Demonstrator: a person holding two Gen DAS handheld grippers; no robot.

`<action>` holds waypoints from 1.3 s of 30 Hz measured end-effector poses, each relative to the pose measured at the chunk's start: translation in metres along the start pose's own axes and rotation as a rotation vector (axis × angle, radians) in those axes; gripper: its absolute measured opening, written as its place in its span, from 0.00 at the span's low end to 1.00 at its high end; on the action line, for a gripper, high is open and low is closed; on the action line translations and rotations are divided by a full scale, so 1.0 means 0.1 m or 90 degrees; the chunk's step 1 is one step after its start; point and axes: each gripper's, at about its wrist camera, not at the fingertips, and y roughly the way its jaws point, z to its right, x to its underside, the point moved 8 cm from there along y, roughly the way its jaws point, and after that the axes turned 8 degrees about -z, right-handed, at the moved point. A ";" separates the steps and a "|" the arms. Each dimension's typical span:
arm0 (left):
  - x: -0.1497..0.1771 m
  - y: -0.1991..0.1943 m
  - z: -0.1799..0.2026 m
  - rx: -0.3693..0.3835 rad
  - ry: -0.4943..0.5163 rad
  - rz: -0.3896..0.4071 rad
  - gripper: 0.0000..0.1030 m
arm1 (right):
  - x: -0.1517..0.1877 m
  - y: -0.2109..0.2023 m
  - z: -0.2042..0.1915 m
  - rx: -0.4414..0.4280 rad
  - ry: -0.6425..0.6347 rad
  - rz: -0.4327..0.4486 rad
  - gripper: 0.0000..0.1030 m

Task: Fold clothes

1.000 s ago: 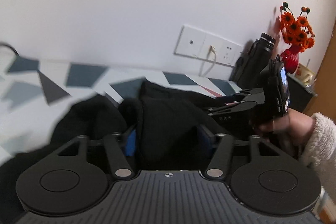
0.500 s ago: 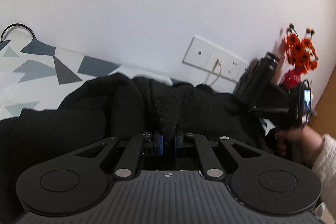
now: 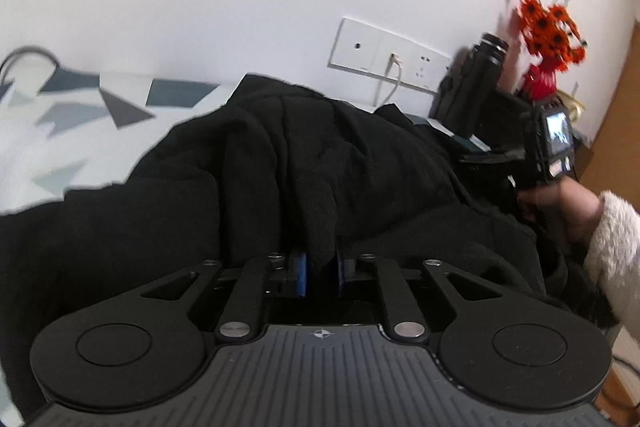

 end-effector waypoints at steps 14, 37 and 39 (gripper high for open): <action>-0.49 0.18 -0.46 -0.174 0.133 -0.048 0.71 | 0.00 0.01 0.03 -0.010 0.010 0.003 0.31; 0.16 -0.33 -0.56 -0.148 0.098 -0.069 0.38 | -0.02 -0.02 -0.20 0.041 -0.072 0.013 0.35; 0.11 -0.31 -0.57 -0.160 0.088 -0.066 0.44 | -0.02 -0.02 -0.21 0.045 -0.078 0.014 0.35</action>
